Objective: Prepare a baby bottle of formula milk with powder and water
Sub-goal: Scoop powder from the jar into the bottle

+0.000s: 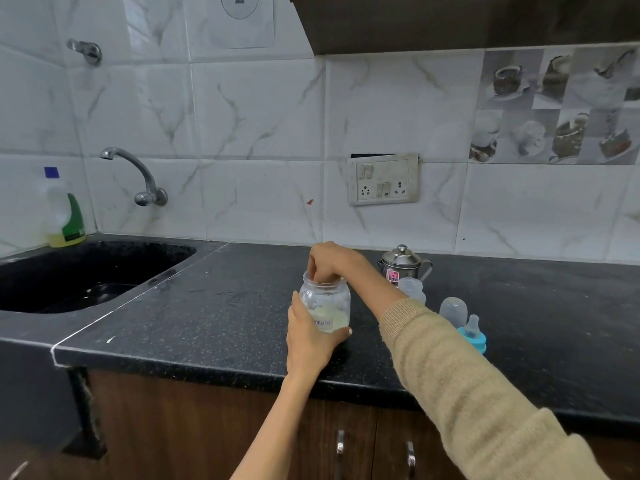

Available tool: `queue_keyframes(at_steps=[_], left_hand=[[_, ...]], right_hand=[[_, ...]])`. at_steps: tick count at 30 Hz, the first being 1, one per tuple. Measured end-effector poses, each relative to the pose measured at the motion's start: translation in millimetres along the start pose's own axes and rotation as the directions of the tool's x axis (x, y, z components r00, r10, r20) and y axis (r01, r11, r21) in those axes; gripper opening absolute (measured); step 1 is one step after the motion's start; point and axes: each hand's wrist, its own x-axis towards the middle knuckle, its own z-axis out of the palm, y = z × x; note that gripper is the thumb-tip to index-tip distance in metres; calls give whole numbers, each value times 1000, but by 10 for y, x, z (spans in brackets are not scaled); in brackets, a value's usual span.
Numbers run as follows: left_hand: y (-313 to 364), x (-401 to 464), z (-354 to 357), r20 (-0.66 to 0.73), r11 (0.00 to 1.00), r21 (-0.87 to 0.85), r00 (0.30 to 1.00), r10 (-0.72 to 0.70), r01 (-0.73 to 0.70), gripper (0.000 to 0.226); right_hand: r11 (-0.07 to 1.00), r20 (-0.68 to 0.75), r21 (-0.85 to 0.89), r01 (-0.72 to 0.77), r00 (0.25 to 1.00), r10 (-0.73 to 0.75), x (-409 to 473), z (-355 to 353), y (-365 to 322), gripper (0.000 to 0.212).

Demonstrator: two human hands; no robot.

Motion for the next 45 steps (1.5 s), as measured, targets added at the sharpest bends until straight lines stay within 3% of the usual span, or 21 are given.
queue_keyframes(at_steps=[8,11,16,36,41,45], left_hand=[[-49,22,20,5,1000,1,1000,1,-1,112],[-51,19,24,-3,1000,-23,1000,5,-5,107],[-59,33,29,-7,1000,-17,1000,16,-16,103],[-158,126,70,-32,997,73,999,4,-1,92],[-325,227,140,0,991,130,1000,20,-20,86],[-90,82,30,-19,998,53,999,-29,30,104]], right_hand=[[939,118,268,-215,975,190,89,23,86,29],[810,208,490,-323,945,251,91,-48,97,10],[589,290,689,-422,906,310,19,-159,175,10],[166,246,929,-330,889,387,-329,-179,750,17],[104,268,940,-326,890,369,-389,-146,812,14],[47,275,948,-314,888,369,-427,-140,876,13]])
